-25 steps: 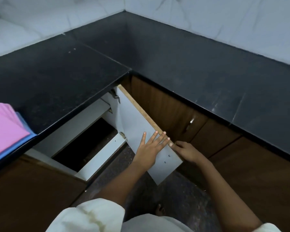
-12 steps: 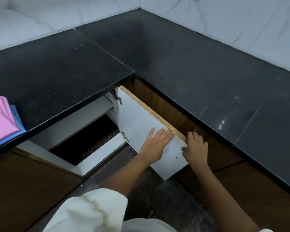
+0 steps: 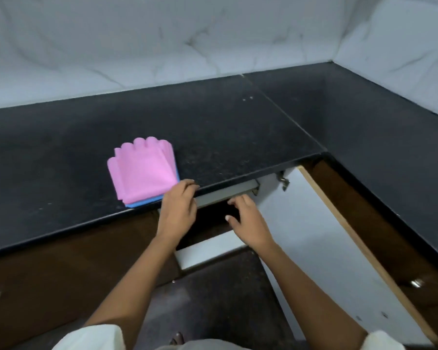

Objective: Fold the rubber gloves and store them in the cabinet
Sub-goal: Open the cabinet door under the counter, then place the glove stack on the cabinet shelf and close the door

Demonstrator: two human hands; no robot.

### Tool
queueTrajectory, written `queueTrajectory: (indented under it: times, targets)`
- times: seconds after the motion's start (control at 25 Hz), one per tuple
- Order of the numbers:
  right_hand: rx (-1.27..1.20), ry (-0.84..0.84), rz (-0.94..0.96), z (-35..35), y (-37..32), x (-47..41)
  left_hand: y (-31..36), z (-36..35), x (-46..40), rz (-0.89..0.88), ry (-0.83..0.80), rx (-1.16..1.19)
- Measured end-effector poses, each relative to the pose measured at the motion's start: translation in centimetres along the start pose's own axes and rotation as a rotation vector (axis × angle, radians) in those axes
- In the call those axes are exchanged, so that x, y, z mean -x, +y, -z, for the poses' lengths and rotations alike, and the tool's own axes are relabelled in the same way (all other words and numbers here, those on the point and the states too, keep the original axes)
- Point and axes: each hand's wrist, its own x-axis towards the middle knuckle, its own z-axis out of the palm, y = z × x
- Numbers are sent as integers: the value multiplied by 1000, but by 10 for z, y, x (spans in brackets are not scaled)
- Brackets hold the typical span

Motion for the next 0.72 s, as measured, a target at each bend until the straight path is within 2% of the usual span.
queueTrajectory:
  times: [0.12,0.2,0.24,0.32,0.36,0.48,0.56,0.64,0.72]
  targets:
    - [-238,69,36,-35,-76,-67,-67,51,-7,137,189,-107]
    - [-370,147,-57,-51,-112,-102,-95,67,-12,322,274,-102]
    - [-394,143,-134,-58,-125,-116,-106,70,-15,478,256,-33]
    - [-343,73,-317,-66,-136,-135,-120,71,-26,806,102,215]
    - [-312,40,-394,-69,-138,-140,-123,71,-31,891,26,351]
    - [-367,-14,-549,-68,-135,-147,-119,67,-44,993,-39,585]
    - [-545,-46,-610,-64,-130,-149,-118,69,-53,1116,-9,736]
    - [-686,-61,-624,-62,-127,-147,-122,69,-58,1148,-10,899]
    - [-719,-51,-602,-62,-126,-141,-123,70,-58,1139,-41,1041]
